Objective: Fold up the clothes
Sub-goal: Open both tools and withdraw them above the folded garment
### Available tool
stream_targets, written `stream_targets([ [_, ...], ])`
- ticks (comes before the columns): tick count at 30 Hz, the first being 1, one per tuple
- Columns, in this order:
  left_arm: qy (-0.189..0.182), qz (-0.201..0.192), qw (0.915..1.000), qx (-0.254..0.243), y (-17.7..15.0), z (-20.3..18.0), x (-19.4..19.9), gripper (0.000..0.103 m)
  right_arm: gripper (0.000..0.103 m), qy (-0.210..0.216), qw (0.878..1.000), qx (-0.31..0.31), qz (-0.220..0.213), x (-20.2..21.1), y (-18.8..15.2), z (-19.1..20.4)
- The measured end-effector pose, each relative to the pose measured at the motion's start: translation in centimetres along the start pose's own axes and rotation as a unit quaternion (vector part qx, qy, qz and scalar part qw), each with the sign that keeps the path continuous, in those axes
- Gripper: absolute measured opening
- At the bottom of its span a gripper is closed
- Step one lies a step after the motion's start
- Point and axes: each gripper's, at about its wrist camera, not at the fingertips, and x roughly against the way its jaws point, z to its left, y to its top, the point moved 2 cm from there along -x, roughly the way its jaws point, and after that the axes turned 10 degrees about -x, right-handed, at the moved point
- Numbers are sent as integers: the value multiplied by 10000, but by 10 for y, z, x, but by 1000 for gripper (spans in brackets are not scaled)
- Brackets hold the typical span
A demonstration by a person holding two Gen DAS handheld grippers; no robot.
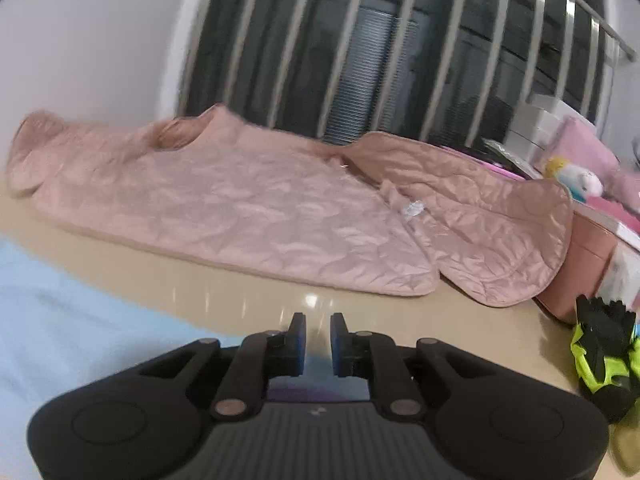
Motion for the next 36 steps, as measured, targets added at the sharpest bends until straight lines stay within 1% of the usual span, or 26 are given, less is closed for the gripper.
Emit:
stream_targets([
  [2, -42, -7, 10000, -27, 3, -2, 1, 46, 14, 26, 9994, -345, 69, -1, 1, -9],
  [3, -60, -13, 10000, -44, 4, -4, 1, 46, 19, 56, 9986, -504, 154, -3, 1, -15],
  [5, -58, -13, 9999, -94, 4, -8, 1, 46, 20, 142, 9955, -829, 433, -14, 1, -27],
  [7, -36, 13, 9999, -156, 4, -13, 0, 47, 20, 229, 9932, -1021, 513, -18, 1, -33],
  [13, 89, 90, 9996, -248, 5, -21, -2, 47, 20, 204, 9933, -1061, 410, -18, 1, -35],
  [20, 166, 158, 9991, -362, 3, -34, -2, 47, 20, 171, 9915, -1219, 415, -18, 2, -41],
  [24, 221, 130, 9988, -408, 5, -37, 1, 47, 20, 180, 9903, -1313, 414, -18, 1, -44],
  [36, 202, 110, 9980, -589, 8, -49, 4, 47, 20, 196, 9902, -1350, 292, -16, 1, -44],
])
